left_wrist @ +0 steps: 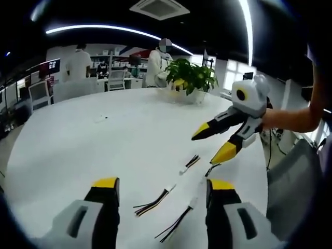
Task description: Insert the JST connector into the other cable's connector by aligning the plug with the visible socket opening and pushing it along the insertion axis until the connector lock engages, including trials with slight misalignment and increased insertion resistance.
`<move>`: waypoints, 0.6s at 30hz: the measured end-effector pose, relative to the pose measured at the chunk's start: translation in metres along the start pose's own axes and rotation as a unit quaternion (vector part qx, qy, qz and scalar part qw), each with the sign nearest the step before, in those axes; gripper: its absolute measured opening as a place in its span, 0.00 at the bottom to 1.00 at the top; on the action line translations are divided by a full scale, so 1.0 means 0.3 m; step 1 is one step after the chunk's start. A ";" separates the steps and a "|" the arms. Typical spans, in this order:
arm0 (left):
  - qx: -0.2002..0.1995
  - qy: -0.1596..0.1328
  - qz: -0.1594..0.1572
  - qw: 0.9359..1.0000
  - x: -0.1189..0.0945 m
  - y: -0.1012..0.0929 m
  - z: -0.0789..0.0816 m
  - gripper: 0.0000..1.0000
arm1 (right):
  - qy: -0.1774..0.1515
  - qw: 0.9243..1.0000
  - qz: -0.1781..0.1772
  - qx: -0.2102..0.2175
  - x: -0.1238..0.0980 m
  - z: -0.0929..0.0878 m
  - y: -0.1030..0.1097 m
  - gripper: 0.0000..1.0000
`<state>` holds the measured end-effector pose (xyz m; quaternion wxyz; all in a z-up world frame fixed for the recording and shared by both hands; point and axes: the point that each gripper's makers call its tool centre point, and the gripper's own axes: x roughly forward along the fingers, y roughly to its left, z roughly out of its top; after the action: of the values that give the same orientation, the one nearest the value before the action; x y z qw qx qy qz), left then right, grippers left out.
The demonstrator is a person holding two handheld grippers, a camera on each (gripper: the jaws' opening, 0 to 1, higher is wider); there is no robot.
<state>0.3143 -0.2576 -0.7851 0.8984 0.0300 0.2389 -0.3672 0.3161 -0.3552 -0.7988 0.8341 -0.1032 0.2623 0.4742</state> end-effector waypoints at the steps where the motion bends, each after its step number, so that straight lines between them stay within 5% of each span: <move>1: 0.002 -0.002 -0.002 1.000 0.002 -0.002 0.001 0.63 | 0.000 1.000 0.000 0.000 0.001 -0.001 0.000 0.43; 9: 0.019 -0.005 -0.024 1.000 0.021 -0.019 -0.004 0.47 | 0.000 1.000 0.003 0.000 0.020 -0.006 -0.008 0.40; 18: 0.020 0.007 -0.035 0.999 0.041 -0.023 -0.028 0.45 | 0.004 1.000 0.008 -0.002 0.040 -0.017 -0.014 0.34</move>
<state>0.3137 -0.2687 -0.7972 0.8826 0.0420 0.2385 -0.4030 0.3229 -0.3507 -0.8096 0.8287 -0.1050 0.2655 0.4815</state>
